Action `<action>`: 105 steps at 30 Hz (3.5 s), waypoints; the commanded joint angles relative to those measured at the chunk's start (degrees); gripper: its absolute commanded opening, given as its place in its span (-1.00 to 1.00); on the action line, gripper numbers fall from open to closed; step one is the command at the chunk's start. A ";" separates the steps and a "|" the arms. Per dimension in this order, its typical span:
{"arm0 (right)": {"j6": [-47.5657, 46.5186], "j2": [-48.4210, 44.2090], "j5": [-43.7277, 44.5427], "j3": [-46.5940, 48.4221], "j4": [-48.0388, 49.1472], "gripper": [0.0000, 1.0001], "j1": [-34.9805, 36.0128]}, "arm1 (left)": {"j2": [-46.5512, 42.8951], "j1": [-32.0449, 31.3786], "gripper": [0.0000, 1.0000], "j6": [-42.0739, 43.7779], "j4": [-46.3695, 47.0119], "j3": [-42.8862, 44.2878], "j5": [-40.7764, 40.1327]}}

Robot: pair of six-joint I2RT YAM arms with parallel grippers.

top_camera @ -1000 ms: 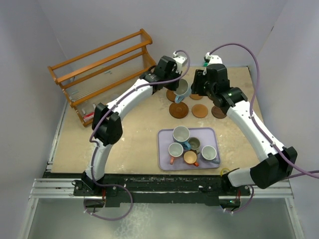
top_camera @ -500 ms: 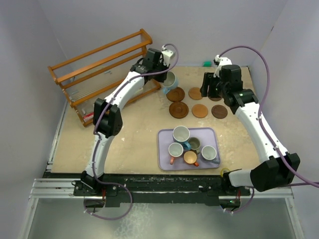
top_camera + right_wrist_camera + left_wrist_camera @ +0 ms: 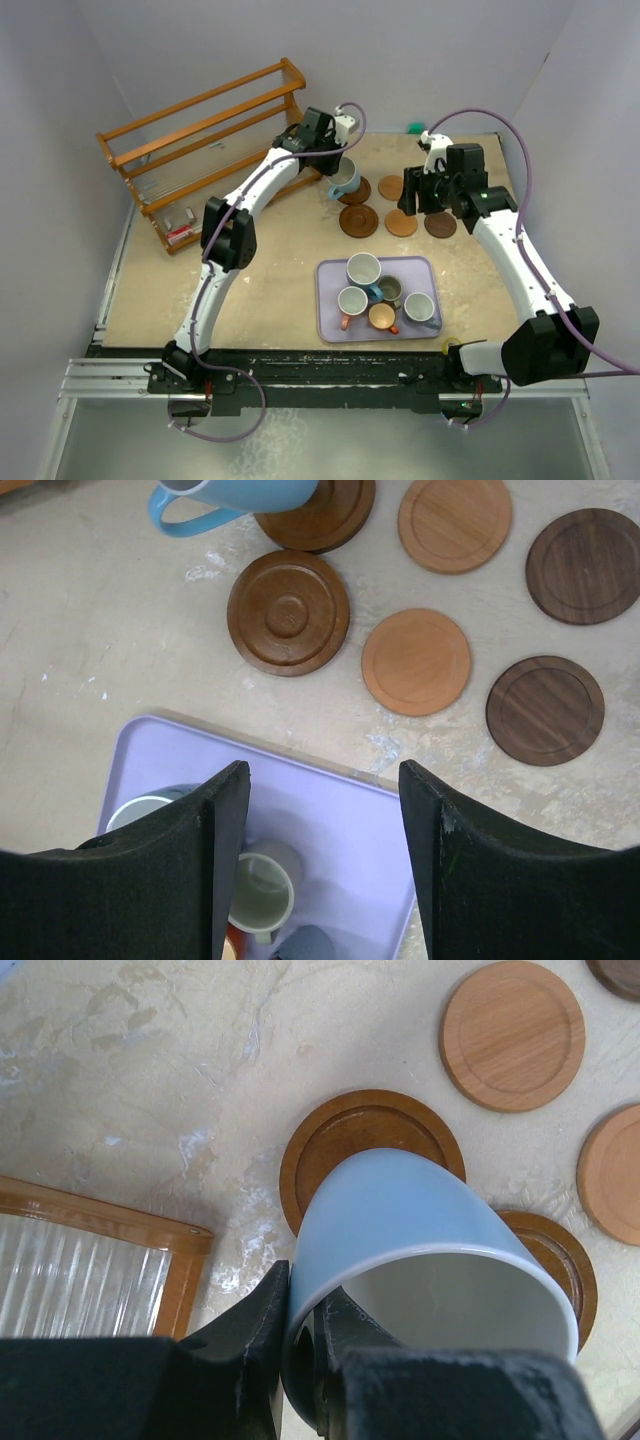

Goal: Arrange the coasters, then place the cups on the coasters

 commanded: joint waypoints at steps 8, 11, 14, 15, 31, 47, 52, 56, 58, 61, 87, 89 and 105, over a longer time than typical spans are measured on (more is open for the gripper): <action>-2.13 -0.25 -3.47 1.40 -1.45 0.26 -1.28 | 1.06 -0.05 -0.94 0.18 3.48 5.79 1.52; -2.16 -0.06 -3.77 1.53 -1.70 0.26 -1.47 | 1.68 -0.12 -0.94 0.15 3.21 6.59 1.63; -2.14 -0.04 -3.97 1.64 -1.85 0.25 -1.56 | 2.39 -0.14 -0.93 0.00 3.09 7.34 1.55; -2.17 0.02 -4.00 1.64 -1.83 0.25 -1.64 | 2.57 -0.14 -0.93 0.05 3.02 7.61 1.52; -2.08 0.83 -4.43 2.25 -2.54 0.25 -2.09 | 5.09 -0.32 -0.65 0.49 1.49 9.70 1.37; -2.19 1.70 -5.31 2.61 -3.23 0.25 -2.26 | 5.44 -0.49 -0.53 0.74 3.13 9.63 2.62; -2.14 2.01 -5.40 2.61 -3.36 0.25 -2.26 | 5.74 -0.58 -0.57 0.97 3.82 9.85 3.27; -2.28 2.32 -5.45 2.77 -3.51 0.25 -2.26 | 6.29 -0.67 -0.60 1.11 3.90 10.21 3.47; -2.27 2.40 -5.57 2.79 -3.58 0.25 -2.30 | 6.43 -0.74 -0.60 1.26 3.90 10.42 3.64; -2.29 2.55 -5.69 2.83 -3.71 0.25 -2.35 | 6.67 -0.76 -0.56 1.52 4.15 10.62 3.51; -20.53 2.23 -11.80 0.59 -10.21 0.52 2.96 | -18.17 -0.76 0.46 5.42 10.97 -8.90 -0.25; -20.79 2.37 -10.11 -0.51 -9.96 0.52 5.07 | -22.15 -0.67 0.50 5.49 12.10 -13.20 -2.06; -19.05 11.47 -5.93 -5.51 -8.59 0.13 13.78 | -48.59 -0.14 0.56 5.08 18.63 -44.66 -9.93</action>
